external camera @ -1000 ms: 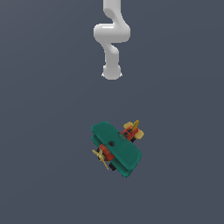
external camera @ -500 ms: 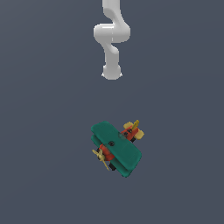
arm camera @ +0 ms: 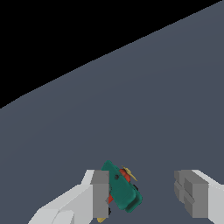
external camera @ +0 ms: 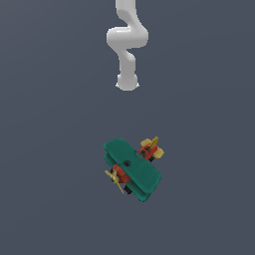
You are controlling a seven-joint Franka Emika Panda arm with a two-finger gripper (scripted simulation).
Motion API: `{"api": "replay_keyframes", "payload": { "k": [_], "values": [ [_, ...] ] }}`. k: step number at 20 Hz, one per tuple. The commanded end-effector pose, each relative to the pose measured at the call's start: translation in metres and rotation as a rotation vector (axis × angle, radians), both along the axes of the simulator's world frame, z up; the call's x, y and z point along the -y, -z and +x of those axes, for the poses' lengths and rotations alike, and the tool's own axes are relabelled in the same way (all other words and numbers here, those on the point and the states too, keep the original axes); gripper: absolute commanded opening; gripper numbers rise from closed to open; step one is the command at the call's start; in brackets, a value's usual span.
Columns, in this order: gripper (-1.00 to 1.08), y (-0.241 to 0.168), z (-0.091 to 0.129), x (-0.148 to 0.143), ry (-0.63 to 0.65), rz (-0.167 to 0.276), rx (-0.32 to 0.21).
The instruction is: Pick up the object and move it to a goal position.
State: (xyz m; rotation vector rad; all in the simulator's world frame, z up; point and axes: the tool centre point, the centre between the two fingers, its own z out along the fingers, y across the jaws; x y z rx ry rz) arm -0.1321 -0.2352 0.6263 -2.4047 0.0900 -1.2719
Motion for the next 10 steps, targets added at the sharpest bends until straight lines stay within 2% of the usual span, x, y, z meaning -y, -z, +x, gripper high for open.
{"api": "replay_keyframes", "payload": {
  "k": [1, 10],
  "values": [
    [0.28, 0.008, 0.002, 0.011, -0.004, 0.034, 0.013],
    [0.28, 0.053, 0.018, 0.044, -0.024, 0.163, 0.04]
  ]
}}
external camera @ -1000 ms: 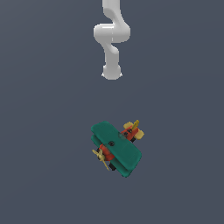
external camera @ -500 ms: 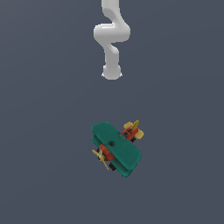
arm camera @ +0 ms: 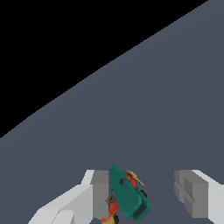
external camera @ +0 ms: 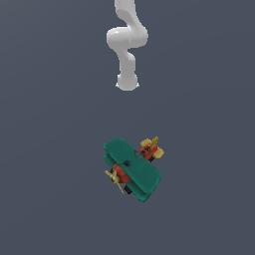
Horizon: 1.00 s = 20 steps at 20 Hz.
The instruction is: Pick up the object and move it to a goal position.
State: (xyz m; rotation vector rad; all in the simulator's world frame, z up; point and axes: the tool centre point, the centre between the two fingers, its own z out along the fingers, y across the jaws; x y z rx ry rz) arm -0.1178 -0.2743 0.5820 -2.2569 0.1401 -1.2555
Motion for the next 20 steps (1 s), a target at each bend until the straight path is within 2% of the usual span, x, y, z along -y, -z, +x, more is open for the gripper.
{"api": "replay_keyframes", "payload": {
  "k": [1, 11, 20],
  "values": [
    [0.28, 0.015, 0.006, 0.007, -0.007, 0.036, 0.005],
    [0.28, 0.088, 0.035, 0.021, -0.042, 0.181, 0.0],
    [0.28, 0.169, 0.068, 0.009, -0.086, 0.31, -0.033]
  ]
}}
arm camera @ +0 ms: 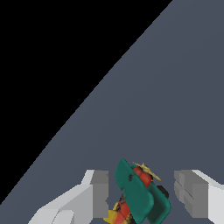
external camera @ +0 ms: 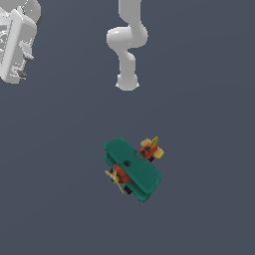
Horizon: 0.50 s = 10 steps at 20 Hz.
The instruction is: Pick up the object and move it to a goal position.
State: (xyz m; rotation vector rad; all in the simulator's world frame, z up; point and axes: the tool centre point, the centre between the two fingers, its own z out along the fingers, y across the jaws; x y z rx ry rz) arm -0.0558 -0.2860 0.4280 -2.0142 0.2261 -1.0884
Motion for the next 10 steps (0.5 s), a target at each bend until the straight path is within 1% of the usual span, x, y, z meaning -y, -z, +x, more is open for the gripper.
{"api": "replay_keyframes", "payload": {
  "k": [1, 6, 10],
  "values": [
    [0.28, 0.024, 0.009, -0.006, -0.015, 0.037, -0.009],
    [0.28, 0.074, 0.026, -0.026, -0.048, 0.105, -0.038],
    [0.28, 0.115, 0.039, -0.048, -0.077, 0.157, -0.065]
  ]
}}
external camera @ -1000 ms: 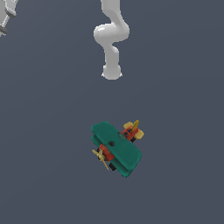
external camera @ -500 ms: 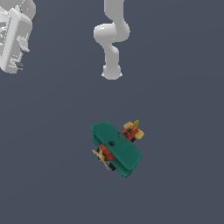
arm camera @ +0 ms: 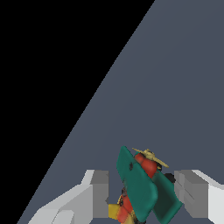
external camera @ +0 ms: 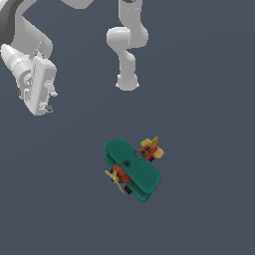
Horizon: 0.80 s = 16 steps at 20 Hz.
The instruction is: Pick up the object and move it to a goal position.
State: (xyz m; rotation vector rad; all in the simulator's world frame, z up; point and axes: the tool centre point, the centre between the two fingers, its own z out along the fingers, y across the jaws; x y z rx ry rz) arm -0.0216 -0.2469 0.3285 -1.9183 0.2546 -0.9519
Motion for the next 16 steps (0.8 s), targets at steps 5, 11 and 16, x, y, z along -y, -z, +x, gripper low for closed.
{"api": "replay_keyframes", "payload": {
  "k": [5, 11, 16],
  "values": [
    [0.28, 0.068, 0.017, -0.044, -0.054, 0.084, -0.049],
    [0.28, 0.125, 0.025, -0.091, -0.105, 0.148, -0.097],
    [0.28, 0.158, 0.027, -0.123, -0.138, 0.183, -0.128]
  ]
}}
